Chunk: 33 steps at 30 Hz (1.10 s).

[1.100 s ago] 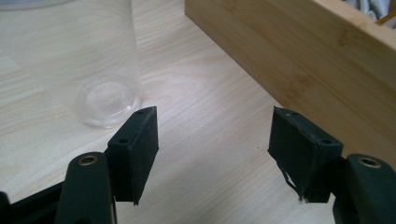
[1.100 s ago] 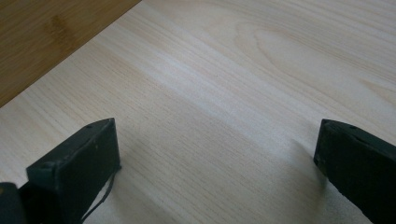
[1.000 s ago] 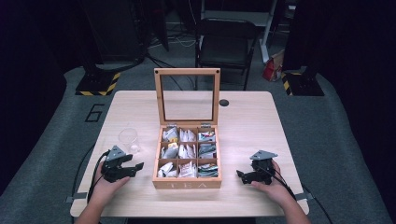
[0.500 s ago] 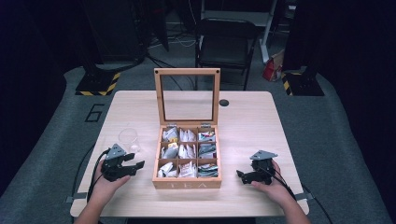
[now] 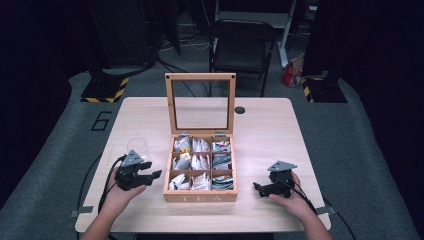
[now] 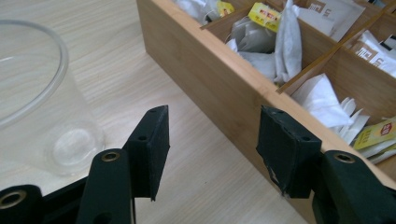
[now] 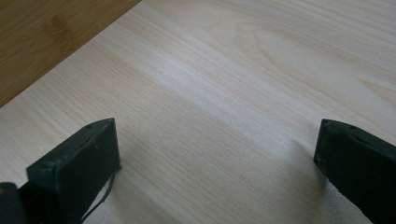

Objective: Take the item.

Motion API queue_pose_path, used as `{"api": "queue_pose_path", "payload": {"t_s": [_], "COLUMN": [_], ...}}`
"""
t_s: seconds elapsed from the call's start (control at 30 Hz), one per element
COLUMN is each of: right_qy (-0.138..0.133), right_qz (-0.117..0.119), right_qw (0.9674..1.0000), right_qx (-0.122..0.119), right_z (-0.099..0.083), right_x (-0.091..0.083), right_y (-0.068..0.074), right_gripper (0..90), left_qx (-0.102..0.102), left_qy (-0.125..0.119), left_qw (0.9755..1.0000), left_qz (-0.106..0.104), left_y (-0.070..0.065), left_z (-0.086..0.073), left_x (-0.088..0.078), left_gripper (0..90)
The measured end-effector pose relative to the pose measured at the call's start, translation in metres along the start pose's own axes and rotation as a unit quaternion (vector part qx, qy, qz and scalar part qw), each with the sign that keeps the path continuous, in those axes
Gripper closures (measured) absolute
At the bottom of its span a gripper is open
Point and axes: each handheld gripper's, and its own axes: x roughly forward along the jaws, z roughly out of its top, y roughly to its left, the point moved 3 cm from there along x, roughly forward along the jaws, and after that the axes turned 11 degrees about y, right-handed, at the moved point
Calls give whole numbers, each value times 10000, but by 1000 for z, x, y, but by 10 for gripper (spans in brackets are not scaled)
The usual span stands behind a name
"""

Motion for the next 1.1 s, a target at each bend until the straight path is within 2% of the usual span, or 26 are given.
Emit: {"api": "queue_pose_path", "payload": {"t_s": [0.27,0.47,0.6,1.1], "right_qy": [-2,-4,-1,-1], "right_qz": [2,1,2,3], "right_qw": [10000,10000,10000,10000], "right_qx": [2,2,1,2], "right_z": [0,0,0,0], "right_x": [0,0,0,0], "right_y": [0,0,0,0], "right_gripper": [0,0,0,0], "left_qx": [15,80,120,223], "left_qy": [-3,52,95,-57], "left_qw": [10000,9998,9997,9997], "left_qz": [-42,-177,-174,-118], "left_y": [-5,-7,-7,-10], "left_z": [13,24,30,50], "left_x": [1,-3,-5,-12], "left_gripper": [450,456,456,462]}}
